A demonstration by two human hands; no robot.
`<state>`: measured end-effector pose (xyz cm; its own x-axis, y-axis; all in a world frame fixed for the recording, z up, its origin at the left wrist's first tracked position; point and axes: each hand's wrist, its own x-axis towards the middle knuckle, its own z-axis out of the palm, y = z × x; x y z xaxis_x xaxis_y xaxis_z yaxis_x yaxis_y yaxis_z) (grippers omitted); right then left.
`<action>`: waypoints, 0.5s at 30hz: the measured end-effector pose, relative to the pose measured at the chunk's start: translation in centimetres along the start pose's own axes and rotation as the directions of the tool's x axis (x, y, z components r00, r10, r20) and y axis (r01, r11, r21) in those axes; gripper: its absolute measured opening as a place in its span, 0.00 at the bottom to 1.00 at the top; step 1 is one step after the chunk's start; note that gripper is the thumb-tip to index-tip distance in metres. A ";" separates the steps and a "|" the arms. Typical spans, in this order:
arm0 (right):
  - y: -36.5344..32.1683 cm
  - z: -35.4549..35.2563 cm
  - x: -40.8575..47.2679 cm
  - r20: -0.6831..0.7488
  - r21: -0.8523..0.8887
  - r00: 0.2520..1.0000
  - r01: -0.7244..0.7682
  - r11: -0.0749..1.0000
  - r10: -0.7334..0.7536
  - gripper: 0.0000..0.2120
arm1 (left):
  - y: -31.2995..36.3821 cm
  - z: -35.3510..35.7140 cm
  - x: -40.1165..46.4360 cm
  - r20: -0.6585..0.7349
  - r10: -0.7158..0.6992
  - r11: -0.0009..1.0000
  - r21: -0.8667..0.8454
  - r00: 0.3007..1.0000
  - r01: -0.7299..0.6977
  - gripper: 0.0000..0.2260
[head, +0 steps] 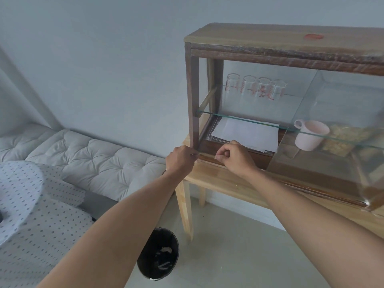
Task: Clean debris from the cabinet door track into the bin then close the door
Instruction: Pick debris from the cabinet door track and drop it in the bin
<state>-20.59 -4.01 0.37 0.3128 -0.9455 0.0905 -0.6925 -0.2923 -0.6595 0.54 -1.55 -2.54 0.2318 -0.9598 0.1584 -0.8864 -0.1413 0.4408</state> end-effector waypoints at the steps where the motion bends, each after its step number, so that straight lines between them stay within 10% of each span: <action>1: 0.2 0.0 0.0 0.000 0.008 1.000 -0.003 1.000 0.003 0.08 | -0.1 0.1 -0.1 0.016 0.000 1.000 0.023 1.000 -0.001 0.08; 15: 1.0 2.1 0.5 -0.023 0.064 1.000 -0.008 0.998 0.009 0.02 | -1.2 1.3 -1.2 0.205 0.193 0.957 0.177 0.960 -0.230 0.12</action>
<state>-19.73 -4.47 -1.83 0.2917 -0.9511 0.1013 -0.6522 -0.2752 -0.7063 0.82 -0.53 -4.41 -0.0306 -0.9980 0.0558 -0.9725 0.0426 0.2288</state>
